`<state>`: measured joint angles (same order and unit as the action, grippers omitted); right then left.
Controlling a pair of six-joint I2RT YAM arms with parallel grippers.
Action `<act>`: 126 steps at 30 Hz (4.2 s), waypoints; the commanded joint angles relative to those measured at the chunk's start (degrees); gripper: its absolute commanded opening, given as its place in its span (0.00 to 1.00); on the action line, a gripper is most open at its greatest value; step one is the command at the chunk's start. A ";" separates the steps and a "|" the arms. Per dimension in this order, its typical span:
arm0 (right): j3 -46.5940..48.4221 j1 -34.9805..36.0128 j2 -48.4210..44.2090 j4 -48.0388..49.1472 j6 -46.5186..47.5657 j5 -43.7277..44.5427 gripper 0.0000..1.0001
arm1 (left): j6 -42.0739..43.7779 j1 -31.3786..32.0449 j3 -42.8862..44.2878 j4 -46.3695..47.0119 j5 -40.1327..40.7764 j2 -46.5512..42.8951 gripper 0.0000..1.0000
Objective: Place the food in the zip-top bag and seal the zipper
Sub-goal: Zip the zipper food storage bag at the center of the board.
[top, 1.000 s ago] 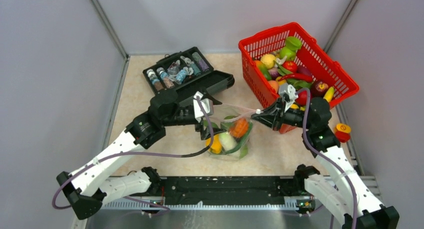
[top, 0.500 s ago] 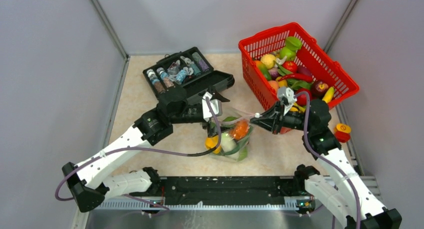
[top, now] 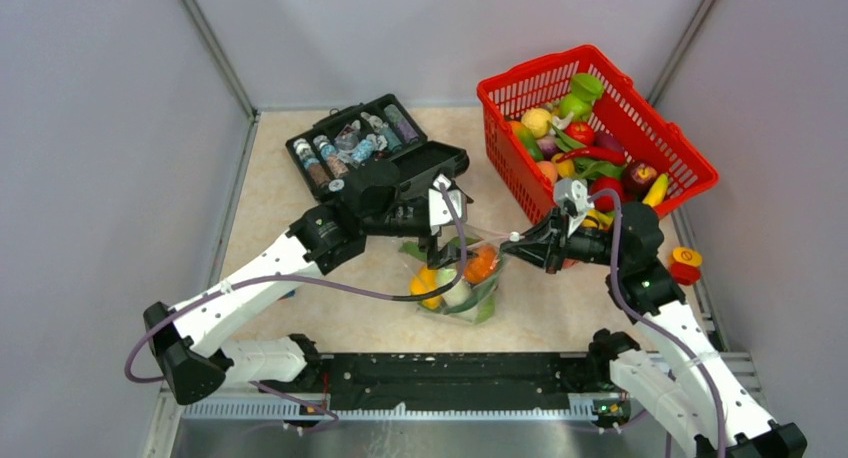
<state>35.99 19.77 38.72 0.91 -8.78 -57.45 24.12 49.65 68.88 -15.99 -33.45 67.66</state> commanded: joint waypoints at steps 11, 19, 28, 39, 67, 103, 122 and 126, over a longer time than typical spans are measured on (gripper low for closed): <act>3.64 0.55 -2.02 -4.94 4.70 -1.38 0.00 | -0.02 0.27 4.16 -9.45 -1.08 0.70 0.86; 5.85 0.61 -1.52 -6.45 6.47 -4.08 0.00 | -1.23 0.36 4.34 -9.52 1.41 1.39 0.69; 4.66 0.59 -2.77 -6.26 5.60 -3.77 0.00 | -2.61 0.61 4.19 -8.50 3.39 0.38 0.46; 3.82 0.57 -3.15 -5.75 4.47 -3.17 0.00 | -3.91 0.80 1.79 -6.30 3.85 -1.54 0.05; 0.22 0.64 -5.21 0.23 -1.06 -2.48 0.00 | -2.80 0.98 2.99 -9.49 1.90 0.46 0.99; -0.81 0.74 -8.02 -1.57 0.06 1.50 0.02 | -5.53 2.29 7.11 -14.29 2.51 4.58 0.04; -1.06 1.10 -5.28 0.95 0.56 -0.16 0.18 | -7.25 3.50 3.72 -10.21 1.28 1.11 0.00; -1.24 1.18 -5.04 1.70 2.09 -0.28 0.09 | -7.23 3.59 3.84 -9.87 1.46 1.41 0.00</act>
<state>34.15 20.25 33.47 0.19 -8.56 -56.93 17.82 52.80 72.58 -29.98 -30.65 70.35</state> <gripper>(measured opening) 0.114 0.006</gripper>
